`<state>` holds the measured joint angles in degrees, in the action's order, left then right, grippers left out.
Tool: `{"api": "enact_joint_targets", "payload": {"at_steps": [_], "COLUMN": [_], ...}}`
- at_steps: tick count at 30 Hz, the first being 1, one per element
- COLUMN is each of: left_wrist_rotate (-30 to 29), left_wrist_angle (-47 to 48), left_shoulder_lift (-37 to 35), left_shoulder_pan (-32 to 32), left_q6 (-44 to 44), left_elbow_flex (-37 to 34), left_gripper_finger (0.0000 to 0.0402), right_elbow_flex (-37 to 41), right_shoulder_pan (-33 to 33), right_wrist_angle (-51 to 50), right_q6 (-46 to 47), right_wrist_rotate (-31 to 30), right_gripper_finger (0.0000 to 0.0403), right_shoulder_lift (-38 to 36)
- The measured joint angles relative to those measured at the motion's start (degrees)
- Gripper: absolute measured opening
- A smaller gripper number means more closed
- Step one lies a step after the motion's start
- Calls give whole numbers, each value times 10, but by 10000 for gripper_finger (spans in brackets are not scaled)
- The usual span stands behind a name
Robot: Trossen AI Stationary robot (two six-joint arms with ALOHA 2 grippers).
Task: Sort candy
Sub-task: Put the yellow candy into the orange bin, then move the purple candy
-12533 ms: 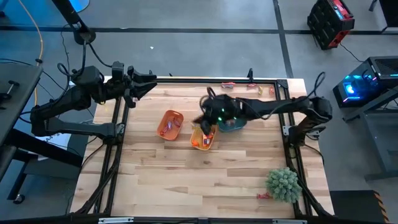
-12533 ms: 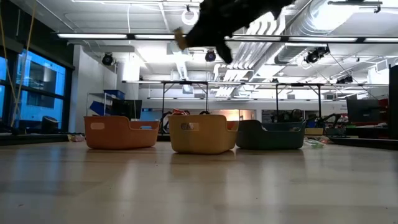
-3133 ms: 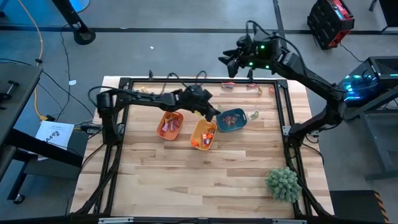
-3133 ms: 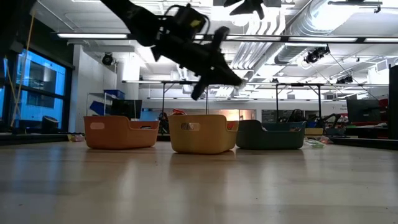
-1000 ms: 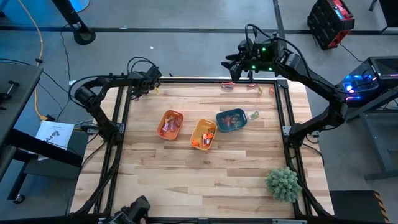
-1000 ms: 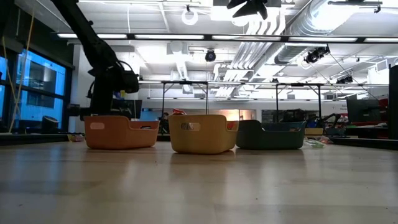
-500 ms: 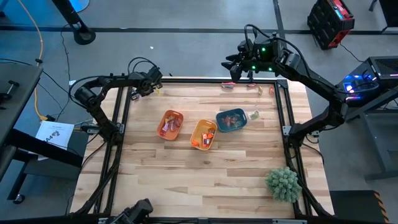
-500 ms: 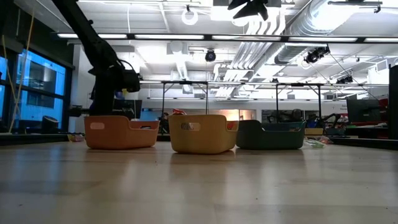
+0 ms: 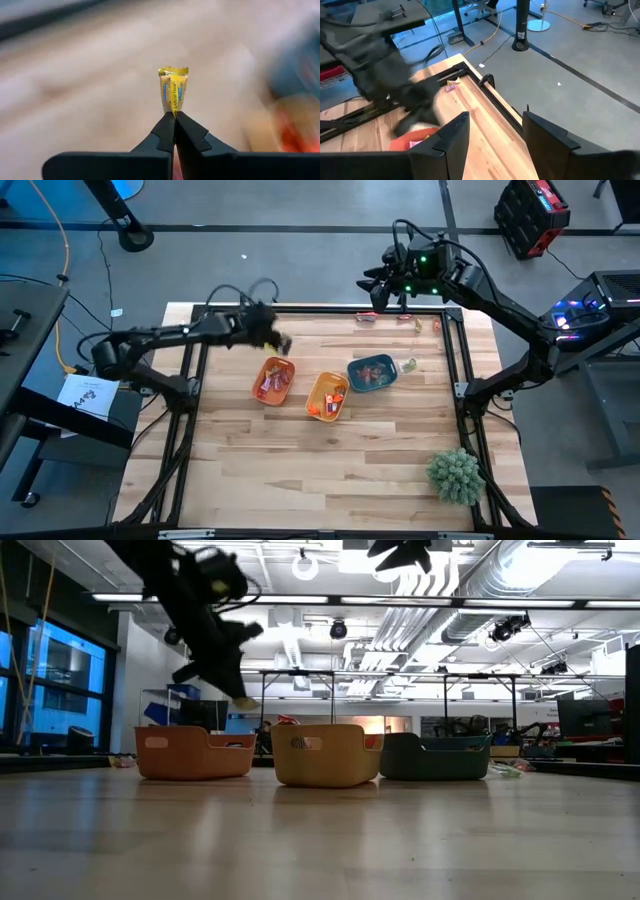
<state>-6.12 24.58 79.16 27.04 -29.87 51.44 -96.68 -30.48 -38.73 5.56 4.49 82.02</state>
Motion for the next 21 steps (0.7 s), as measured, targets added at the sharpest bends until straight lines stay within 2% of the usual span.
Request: {"api": "enact_joint_targets", "payload": {"at_steps": [2,5,8,10,15,21], "left_wrist_rotate": [13,15,43,41,26,33], "left_wrist_angle": [44,104,109,114,123,137], "left_shoulder_lift": [-8,-5,3,12,28,17], "left_shoulder_pan": [-48,-101,-146,-168,-175,-140], "left_q6": [-1,-59,-93,-107,-164,-164], "left_elbow_flex": [0,-1,-1,-1,-1,2], "left_gripper_finger": [0,0,2,8,54,135], "right_elbow_flex": [0,0,0,0,0,0], "right_shoulder_pan": [-3,-3,-3,-3,-3,-3], "right_wrist_angle": [0,0,0,0,2,2], "right_q6": [0,5,6,6,6,10], "right_wrist_rotate": [0,0,0,0,0,0], "right_gripper_finger": [178,178,178,178,178,178], "right_shoulder_lift": [0,0,0,0,0,0]}}
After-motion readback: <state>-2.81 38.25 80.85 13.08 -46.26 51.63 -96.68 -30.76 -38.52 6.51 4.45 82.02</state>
